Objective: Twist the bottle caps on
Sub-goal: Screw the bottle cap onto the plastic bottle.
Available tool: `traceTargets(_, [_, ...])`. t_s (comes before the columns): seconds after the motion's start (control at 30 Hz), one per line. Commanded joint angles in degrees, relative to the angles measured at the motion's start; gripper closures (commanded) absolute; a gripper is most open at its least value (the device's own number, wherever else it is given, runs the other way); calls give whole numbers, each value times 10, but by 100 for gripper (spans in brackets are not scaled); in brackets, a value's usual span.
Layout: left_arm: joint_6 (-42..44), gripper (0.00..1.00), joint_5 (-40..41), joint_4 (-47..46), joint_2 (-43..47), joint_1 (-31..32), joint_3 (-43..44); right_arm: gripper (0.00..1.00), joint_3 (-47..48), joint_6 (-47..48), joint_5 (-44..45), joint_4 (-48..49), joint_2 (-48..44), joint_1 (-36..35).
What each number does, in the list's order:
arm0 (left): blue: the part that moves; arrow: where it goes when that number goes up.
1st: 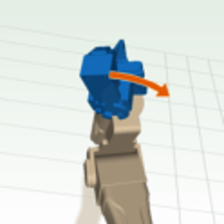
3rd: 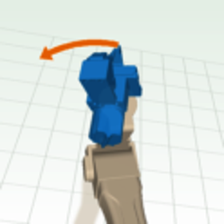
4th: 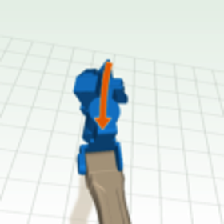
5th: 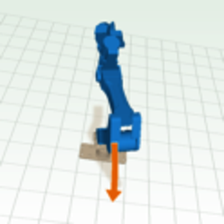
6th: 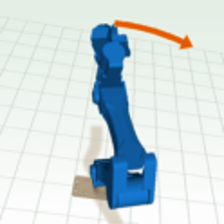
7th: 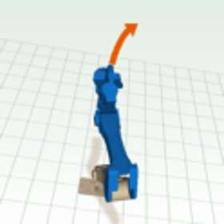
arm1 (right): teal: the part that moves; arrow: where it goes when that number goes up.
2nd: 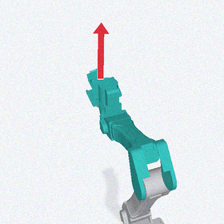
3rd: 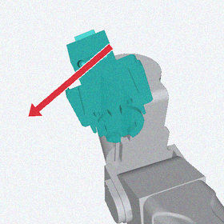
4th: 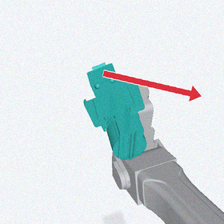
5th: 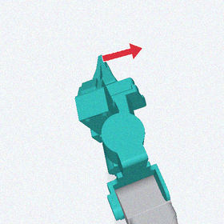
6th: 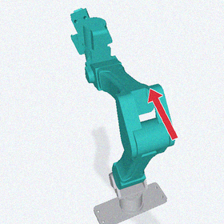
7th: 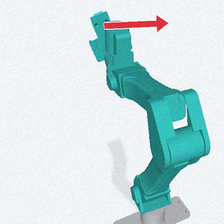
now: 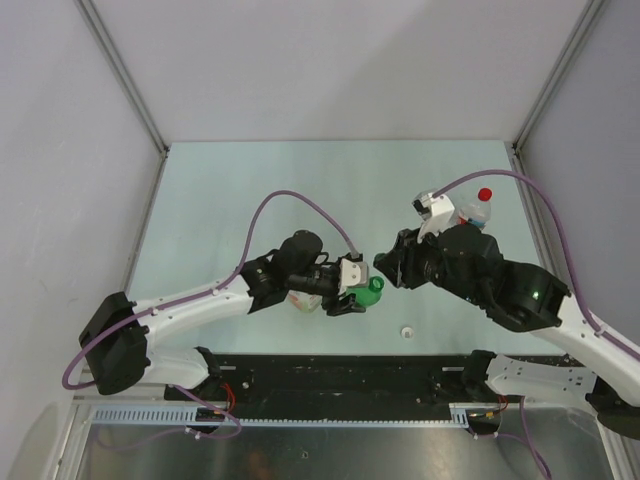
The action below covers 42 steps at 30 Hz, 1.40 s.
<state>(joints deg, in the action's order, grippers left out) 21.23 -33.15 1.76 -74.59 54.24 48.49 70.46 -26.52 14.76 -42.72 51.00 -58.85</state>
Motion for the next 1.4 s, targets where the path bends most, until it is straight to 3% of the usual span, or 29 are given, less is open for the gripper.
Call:
traceTargets(0.0, [38, 100, -26, 19, 7, 2, 30, 76, 27, 3, -63, -38, 18, 10])
traceTargets(0.2, [35, 100, -18, 22, 5, 1, 33, 77, 34, 2, -117, -72, 36, 20])
traceTargets(0.83, [18, 100, -32, 23, -6, 2, 50, 77, 33, 51, -155, -78, 66, 21])
traceTargets(1.37, [16, 100, -70, 23, 37, 0, 54, 77, -2, 76, -184, -93, 65, 16])
